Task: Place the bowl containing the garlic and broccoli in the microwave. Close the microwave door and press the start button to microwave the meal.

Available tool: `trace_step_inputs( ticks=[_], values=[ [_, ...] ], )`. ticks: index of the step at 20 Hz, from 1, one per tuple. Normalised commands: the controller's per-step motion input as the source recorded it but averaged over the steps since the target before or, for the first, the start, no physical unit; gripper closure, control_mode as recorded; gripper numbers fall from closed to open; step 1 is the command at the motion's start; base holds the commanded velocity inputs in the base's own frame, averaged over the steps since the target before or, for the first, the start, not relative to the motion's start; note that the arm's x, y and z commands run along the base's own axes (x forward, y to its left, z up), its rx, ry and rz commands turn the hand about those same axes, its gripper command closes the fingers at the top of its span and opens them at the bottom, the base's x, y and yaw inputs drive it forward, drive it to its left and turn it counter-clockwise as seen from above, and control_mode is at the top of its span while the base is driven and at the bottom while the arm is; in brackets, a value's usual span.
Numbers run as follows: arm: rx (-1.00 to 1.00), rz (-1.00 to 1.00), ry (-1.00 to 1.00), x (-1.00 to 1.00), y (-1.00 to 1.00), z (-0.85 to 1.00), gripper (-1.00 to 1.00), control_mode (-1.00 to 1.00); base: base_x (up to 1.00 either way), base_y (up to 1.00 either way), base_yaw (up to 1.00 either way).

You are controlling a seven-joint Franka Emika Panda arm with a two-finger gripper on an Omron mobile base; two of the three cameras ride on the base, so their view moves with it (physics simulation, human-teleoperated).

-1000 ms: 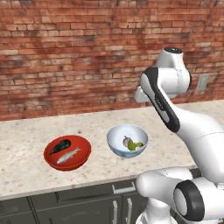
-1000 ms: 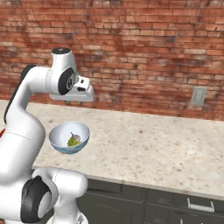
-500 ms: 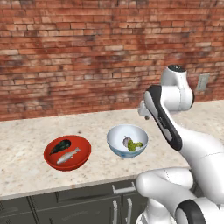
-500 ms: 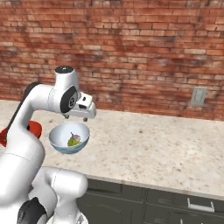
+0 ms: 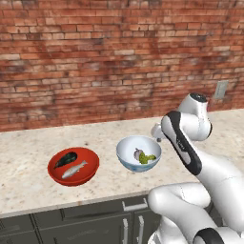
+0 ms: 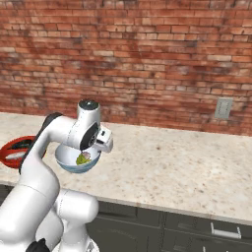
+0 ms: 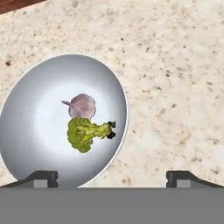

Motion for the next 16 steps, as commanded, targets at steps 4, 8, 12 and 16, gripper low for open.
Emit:
trace_step_inputs(
  ticks=[4,8,12,16],
  values=[
    [0.11,-0.05,0.09,0.63,-0.12,-0.72,-1.00,-1.00,0.00,0.00,0.00],
    [0.08,-0.02,0.08,0.62,-0.04,-0.43,-1.00,-1.00,0.00,0.00,0.00],
    [0.05,0.00,0.02,0.42,0.00,-0.34,-1.00,-1.00,0.00,0.00,0.00],
    [0.01,0.00,0.00,0.36,0.01,-0.34,-1.00,-1.00,0.00,0.00,0.00]
  ],
)
